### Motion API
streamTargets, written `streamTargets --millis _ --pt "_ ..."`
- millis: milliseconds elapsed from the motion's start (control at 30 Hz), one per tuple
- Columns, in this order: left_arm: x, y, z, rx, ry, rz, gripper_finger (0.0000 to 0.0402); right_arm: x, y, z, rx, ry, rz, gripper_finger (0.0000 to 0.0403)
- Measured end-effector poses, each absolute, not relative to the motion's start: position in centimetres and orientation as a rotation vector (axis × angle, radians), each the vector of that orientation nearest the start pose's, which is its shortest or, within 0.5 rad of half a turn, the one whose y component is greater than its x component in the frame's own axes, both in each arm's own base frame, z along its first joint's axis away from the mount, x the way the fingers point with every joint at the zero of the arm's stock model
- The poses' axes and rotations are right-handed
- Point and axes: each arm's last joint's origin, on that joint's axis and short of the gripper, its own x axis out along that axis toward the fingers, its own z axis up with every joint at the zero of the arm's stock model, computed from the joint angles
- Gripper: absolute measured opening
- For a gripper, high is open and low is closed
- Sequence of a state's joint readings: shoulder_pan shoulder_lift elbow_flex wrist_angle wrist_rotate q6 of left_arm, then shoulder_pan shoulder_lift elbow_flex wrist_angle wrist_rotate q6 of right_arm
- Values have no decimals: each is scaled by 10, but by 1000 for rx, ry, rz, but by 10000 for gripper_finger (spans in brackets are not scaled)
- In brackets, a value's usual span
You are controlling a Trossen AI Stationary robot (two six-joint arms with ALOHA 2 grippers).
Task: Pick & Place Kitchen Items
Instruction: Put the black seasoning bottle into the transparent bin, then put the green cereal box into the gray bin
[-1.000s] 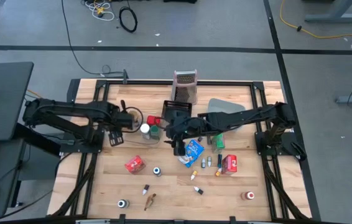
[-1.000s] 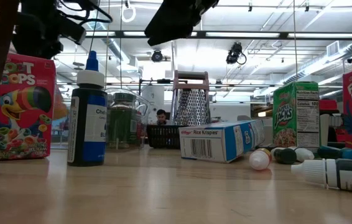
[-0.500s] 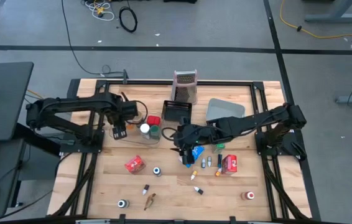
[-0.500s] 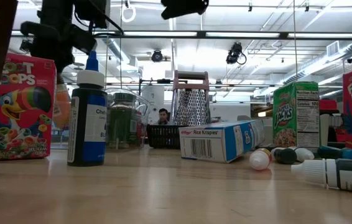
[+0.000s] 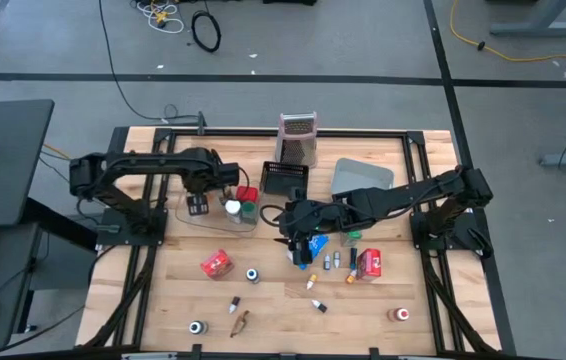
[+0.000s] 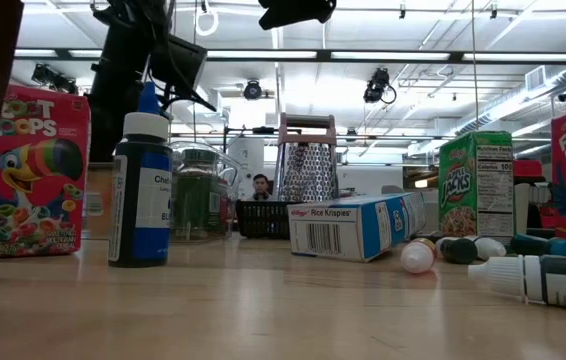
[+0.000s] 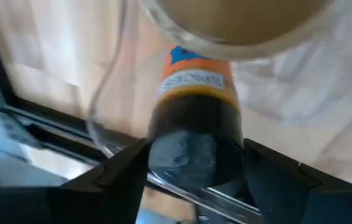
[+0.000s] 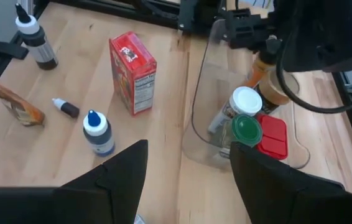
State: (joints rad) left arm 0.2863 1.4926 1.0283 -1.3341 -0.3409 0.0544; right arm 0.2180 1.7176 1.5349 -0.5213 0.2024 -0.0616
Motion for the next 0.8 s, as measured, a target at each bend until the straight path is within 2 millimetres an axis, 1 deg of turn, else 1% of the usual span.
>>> streamTargets --millis 100,233,333,433,533,633,733,800 --pt "212 74 218 172 1852 375 281 376 77 316 -207 695 36 238" --pt "210 75 223 257 1851 398 293 376 77 316 -213 696 38 238" --pt "208 75 234 259 1801 427 295 375 77 316 -216 703 39 238" --pt "204 74 252 248 1716 460 293 375 77 316 -216 705 39 238" --pt "195 70 274 222 1601 512 293 372 76 314 -220 742 39 238" --pt "183 66 295 141 1420 579 295 366 75 314 -225 786 39 238" --pt "170 59 315 43 1203 555 295 360 74 316 -220 814 35 238" --pt "161 54 327 21 1043 514 293 357 73 316 -209 828 29 238"
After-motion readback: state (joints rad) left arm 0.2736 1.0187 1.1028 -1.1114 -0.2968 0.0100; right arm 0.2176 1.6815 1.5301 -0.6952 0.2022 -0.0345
